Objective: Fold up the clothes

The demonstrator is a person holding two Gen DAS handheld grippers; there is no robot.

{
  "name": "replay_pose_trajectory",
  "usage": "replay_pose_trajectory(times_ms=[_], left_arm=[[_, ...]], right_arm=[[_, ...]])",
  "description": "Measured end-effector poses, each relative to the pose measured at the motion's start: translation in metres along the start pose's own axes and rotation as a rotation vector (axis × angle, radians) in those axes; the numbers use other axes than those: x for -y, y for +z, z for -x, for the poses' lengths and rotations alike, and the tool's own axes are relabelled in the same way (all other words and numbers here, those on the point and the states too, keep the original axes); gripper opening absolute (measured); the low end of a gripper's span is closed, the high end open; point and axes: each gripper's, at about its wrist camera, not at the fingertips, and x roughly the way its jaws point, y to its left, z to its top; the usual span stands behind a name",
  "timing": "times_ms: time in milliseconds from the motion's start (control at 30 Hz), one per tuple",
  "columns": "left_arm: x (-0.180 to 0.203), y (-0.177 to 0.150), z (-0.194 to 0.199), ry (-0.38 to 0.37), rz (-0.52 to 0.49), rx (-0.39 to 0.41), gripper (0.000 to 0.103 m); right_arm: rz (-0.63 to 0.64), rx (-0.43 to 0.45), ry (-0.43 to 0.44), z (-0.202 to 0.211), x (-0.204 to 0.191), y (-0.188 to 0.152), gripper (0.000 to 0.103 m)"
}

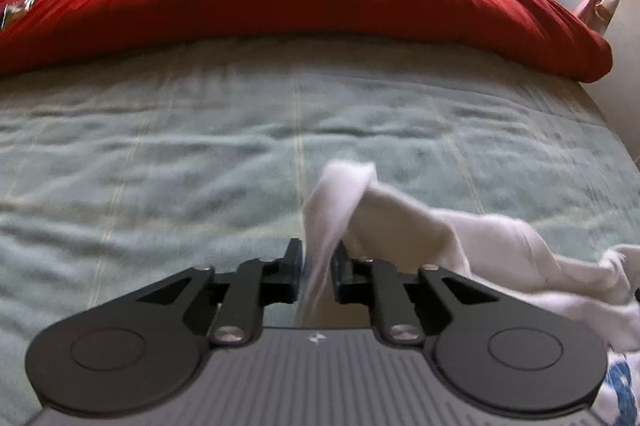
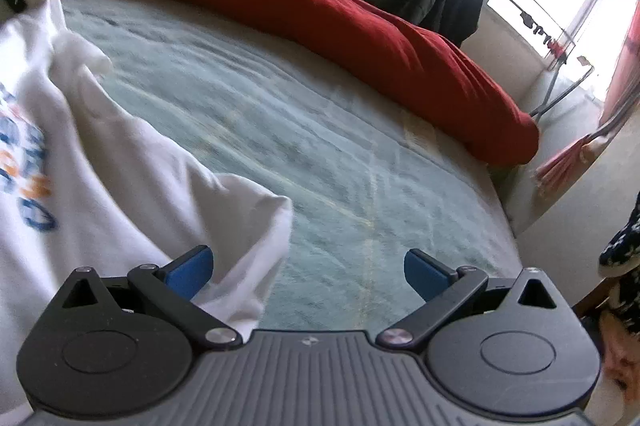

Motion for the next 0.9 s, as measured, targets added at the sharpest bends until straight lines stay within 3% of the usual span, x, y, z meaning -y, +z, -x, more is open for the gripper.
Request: replay_pose_trajectory(times_ms=[67, 167, 333, 533, 733, 900], left_arm=[[-0.002, -0.012, 0.011, -0.018, 0.013, -0.018, 0.035], [0.0, -0.034, 0.029, -0.029, 0.028, -0.019, 0.036], [0.008, -0.08, 0.062, -0.146, 0.069, -0.029, 0.036], [0.03, -0.143, 0.086, -0.264, 0.109, -0.054, 0.036], [0.046, -0.18, 0.087, -0.339, 0.187, -0.083, 0.036], [0.049, -0.193, 0.073, -0.385, 0.29, -0.075, 0.036]], right_arm=[[-0.031, 0.011, 0.024, 0.013, 0.002, 0.002, 0.103], [-0.086, 0.031, 0.07, 0.039, 0.007, 0.003, 0.103], [-0.175, 0.083, 0.15, 0.096, 0.006, -0.005, 0.103], [-0.256, 0.142, 0.241, 0.163, -0.022, -0.04, 0.103], [-0.406, 0.113, 0.362, 0.199, -0.048, -0.082, 0.103], [-0.465, 0.075, 0.391, 0.212, -0.059, -0.108, 0.103]])
